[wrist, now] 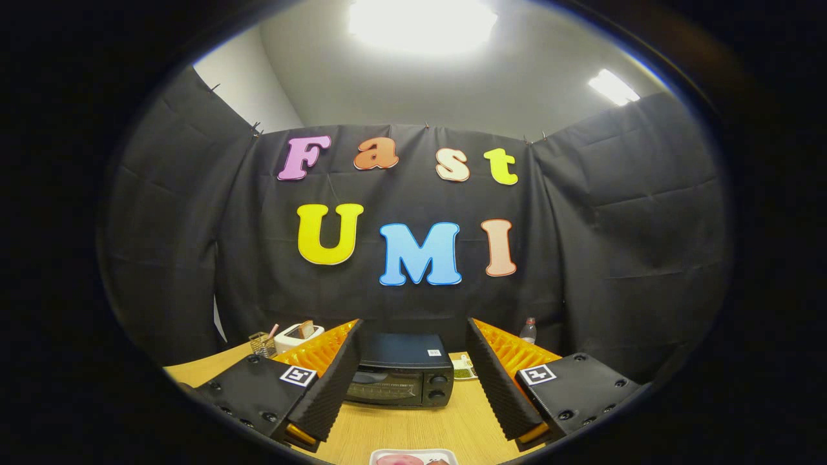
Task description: Open the toaster oven, put the food inside, and close the toaster oven door.
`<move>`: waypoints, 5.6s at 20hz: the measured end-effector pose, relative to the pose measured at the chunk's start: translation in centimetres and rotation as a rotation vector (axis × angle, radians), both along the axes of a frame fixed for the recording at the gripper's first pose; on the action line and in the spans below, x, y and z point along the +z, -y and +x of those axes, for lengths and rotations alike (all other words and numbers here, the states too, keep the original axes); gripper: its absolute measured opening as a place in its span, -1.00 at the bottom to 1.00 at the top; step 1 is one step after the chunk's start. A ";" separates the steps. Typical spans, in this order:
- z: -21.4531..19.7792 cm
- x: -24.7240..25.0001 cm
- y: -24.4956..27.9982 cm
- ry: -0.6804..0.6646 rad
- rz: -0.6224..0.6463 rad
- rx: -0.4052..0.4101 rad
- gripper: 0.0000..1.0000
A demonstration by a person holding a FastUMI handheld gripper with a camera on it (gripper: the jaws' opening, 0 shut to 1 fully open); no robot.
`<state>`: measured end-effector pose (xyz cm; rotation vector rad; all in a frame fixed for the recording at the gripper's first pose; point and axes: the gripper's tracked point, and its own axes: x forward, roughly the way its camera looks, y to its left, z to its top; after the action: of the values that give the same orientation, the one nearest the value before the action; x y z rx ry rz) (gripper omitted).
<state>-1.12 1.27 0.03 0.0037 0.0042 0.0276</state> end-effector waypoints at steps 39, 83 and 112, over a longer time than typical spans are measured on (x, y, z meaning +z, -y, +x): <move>19.5 -22.3 -10.5 -0.407 0.012 0.099 0.97; -0.5 -28.0 -9.1 -0.708 0.002 0.244 0.94; -6.4 -36.6 5.6 -1.620 0.339 0.514 0.21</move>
<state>-7.54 -4.28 -36.53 0.3636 1.6226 0.5326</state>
